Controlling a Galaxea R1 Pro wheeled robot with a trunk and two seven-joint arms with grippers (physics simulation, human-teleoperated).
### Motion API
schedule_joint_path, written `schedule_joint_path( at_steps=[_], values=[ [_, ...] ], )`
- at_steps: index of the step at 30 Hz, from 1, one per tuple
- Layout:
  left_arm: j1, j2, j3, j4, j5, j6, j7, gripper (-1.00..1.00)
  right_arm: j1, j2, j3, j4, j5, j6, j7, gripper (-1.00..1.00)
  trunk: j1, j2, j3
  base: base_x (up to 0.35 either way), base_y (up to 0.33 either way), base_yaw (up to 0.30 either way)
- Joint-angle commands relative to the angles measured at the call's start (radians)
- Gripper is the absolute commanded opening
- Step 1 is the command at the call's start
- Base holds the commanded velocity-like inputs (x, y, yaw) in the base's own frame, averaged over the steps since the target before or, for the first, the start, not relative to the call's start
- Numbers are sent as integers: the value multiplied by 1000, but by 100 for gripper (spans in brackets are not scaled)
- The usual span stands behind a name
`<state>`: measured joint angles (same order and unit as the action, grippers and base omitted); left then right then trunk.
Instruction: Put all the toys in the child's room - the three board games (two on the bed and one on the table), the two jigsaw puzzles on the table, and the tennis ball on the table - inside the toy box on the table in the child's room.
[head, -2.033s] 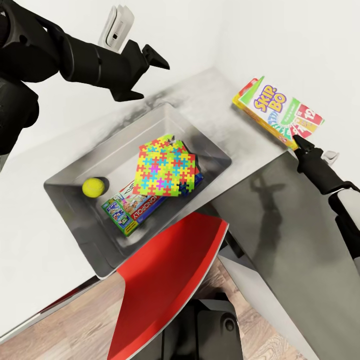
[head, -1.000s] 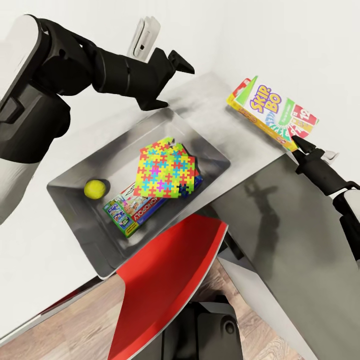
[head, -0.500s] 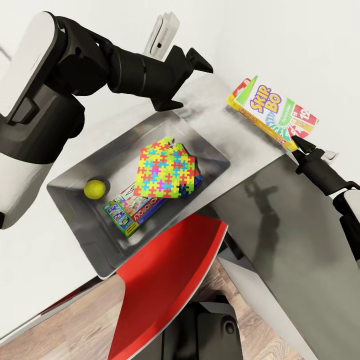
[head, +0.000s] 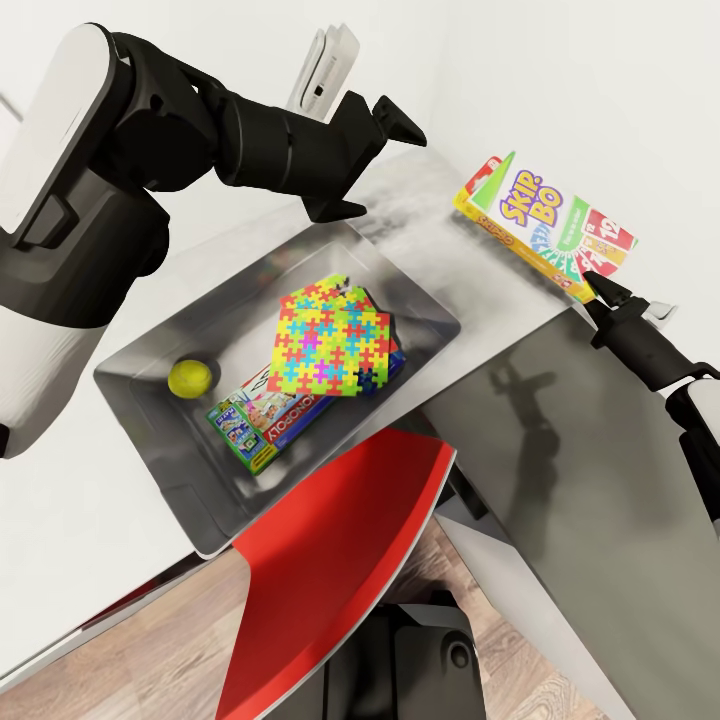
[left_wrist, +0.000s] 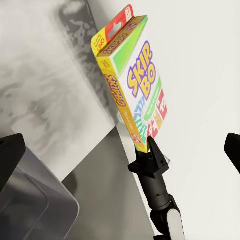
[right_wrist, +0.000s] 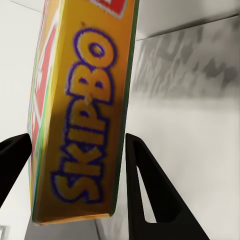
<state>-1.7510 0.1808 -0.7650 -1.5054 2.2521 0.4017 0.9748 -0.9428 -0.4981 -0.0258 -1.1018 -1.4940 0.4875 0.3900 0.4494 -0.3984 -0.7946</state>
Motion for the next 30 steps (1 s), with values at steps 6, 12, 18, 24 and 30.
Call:
schedule_joint_path(
  at_steps=[6, 12, 18, 24, 30],
  values=[
    [4, -10, 7, 4, 5, 1, 6, 100, 1, -4, -3, -7, -10, 7, -3, -100, 1, -2, -1, 0, 0, 0],
    [28, -44, 18, 26, 5, 0, 8, 100, 3, -12, -7, -38, -12, 37, -12, -100, 1, -2, -1, 0, 0, 0],
    [38, -77, 23, 35, 4, -1, 9, 100, 4, -16, -9, -73, -13, 73, -17, -100, 1, -2, -1, 0, 0, 0],
    [40, -82, 25, 37, 4, -1, 11, 100, 4, -17, -9, -91, -14, 108, -18, -100, 1, -2, -1, 0, 0, 0],
    [42, -82, 32, 40, 4, -1, 14, 100, 4, -17, -9, -95, -14, 126, -18, -100, 1, -2, 1, 0, 0, 0]
  ],
)
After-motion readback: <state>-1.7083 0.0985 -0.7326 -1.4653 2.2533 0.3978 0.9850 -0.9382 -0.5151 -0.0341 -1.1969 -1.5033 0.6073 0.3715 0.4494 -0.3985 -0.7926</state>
